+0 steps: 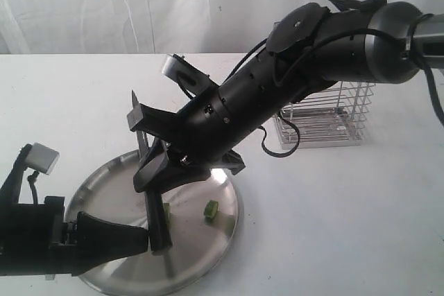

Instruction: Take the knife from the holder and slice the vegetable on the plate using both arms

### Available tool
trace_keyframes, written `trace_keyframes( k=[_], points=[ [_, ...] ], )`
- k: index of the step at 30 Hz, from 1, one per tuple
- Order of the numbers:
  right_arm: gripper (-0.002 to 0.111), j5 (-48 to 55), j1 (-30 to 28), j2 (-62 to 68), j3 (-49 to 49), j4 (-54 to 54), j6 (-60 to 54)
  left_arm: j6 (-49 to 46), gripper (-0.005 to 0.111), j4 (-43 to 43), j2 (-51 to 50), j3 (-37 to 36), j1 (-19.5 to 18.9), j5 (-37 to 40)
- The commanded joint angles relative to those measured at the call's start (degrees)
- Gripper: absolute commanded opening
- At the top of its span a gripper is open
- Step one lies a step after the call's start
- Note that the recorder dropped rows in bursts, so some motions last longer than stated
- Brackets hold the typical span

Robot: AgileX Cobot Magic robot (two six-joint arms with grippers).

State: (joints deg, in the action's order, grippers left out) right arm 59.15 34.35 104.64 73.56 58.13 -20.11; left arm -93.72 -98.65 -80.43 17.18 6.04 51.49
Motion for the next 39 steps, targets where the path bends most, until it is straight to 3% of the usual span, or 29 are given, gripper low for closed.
trace_keyframes(
  k=[1,7,12,16,21,24,32,39],
  points=[
    [0.0,-1.56,-0.12,-2.1,0.33,-1.42,0.62,-0.79,0.0,-1.3,0.45,0.17,-0.53,-5.95],
    [0.0,1.22,-0.22,-3.47,0.47,-18.78,16.2,5.51,0.0,-1.3,0.45,6.46,-7.13,-13.52],
    [0.0,6.95,1.26,-3.47,0.61,-21.52,22.37,6.47,0.0,-1.3,0.17,17.36,-9.53,-14.75],
    [0.0,3.31,5.87,-3.34,1.2,-29.53,36.35,4.37,0.0,-0.71,-2.01,23.38,-9.35,-15.59],
    [0.0,-8.08,14.87,-3.34,1.2,-36.21,54.16,2.31,0.0,4.09,-5.1,24.74,-9.35,-19.04],
    [0.0,-14.48,18.0,-2.69,1.2,-39.22,63.33,2.31,0.0,4.24,-6.58,24.74,-9.35,-17.34],
    [0.0,-8.64,18.41,1.96,1.2,-30.54,55.64,2.21,0.0,4.24,-9.43,24.74,-9.35,-13.33],
    [0.0,-8.78,18.5,2.2,1.2,-30.56,55.55,2.32,0.0,3.98,-9.97,24.74,-9.35,-10.55]
  ],
)
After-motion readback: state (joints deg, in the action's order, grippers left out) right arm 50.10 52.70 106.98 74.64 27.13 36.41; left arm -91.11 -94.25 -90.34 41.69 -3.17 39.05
